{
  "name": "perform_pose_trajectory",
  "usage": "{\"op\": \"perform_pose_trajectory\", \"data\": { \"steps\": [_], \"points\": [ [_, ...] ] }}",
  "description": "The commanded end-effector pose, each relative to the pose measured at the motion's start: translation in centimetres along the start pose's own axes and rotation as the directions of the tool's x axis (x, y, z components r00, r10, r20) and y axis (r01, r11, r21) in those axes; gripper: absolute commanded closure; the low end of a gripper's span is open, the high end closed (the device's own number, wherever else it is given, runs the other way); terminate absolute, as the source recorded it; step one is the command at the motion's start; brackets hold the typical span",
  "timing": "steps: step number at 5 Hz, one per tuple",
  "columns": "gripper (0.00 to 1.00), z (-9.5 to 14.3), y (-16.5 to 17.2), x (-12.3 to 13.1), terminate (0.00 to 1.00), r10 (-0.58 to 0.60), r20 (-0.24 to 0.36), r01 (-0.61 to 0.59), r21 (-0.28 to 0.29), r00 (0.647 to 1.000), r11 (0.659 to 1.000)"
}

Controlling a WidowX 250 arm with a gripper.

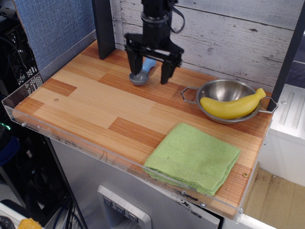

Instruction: Move the blue spoon on top of the green rag.

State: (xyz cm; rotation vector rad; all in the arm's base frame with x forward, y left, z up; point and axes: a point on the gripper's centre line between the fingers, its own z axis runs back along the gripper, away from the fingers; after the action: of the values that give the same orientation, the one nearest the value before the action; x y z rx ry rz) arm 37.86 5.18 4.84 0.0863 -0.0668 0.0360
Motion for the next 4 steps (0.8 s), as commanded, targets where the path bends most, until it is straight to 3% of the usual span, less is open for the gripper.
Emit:
{"op": "perform_pose_trajectory", "data": {
  "steps": [1,4],
  "points": [
    [0.0,3.0,4.0,1.0,0.0,0.064,0.083,-0.067,0.035,0.995,0.997],
    [0.0,-1.2,3.7,2.0,0.0,0.083,0.027,-0.083,0.02,0.996,0.996]
  ]
}}
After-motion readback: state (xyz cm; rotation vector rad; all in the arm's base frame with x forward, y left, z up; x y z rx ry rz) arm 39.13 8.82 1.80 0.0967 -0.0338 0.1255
